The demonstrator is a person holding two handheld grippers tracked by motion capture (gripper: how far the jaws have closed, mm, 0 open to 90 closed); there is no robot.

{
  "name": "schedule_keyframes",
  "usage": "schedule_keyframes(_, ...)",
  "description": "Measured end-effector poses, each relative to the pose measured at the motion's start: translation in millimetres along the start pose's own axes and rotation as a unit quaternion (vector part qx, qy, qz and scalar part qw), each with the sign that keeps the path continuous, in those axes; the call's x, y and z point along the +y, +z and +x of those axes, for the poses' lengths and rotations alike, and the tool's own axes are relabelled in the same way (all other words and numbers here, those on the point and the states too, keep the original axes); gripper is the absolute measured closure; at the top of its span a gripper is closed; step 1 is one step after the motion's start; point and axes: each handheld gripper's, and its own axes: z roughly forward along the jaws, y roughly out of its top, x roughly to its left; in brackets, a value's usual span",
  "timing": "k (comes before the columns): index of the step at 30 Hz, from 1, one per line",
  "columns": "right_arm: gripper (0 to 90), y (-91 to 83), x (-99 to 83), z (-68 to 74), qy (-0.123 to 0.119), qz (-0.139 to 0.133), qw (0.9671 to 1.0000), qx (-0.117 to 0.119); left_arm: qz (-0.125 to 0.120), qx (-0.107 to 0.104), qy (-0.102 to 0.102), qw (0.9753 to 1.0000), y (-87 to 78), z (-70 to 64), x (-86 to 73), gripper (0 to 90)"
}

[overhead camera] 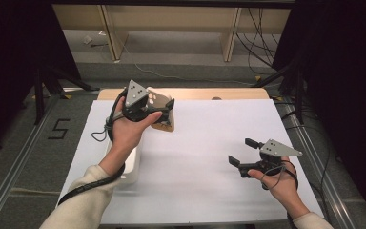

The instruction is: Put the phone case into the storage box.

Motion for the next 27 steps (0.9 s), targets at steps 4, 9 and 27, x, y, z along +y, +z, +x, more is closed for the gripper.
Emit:
schedule_keyframes(4,8.7,-0.6,0.1,0.1,0.000,-0.001,1.0000,0.000,0.001,0.006,-0.002,1.0000,-2.1,3.8,0.5,10.7)
schedule_keyframes(9,8.7,-0.4,-0.2,0.5,-0.001,-0.002,1.0000,-0.001,-0.001,0.011,-0.003,0.9999,-4.6,8.7,1.6,10.7)
schedule_keyframes(27,8.7,-0.7,-0.6,0.8,-0.001,-0.003,1.0000,-0.002,-0.016,0.038,0.015,0.9990,-11.7,29.1,7.8,10.7)
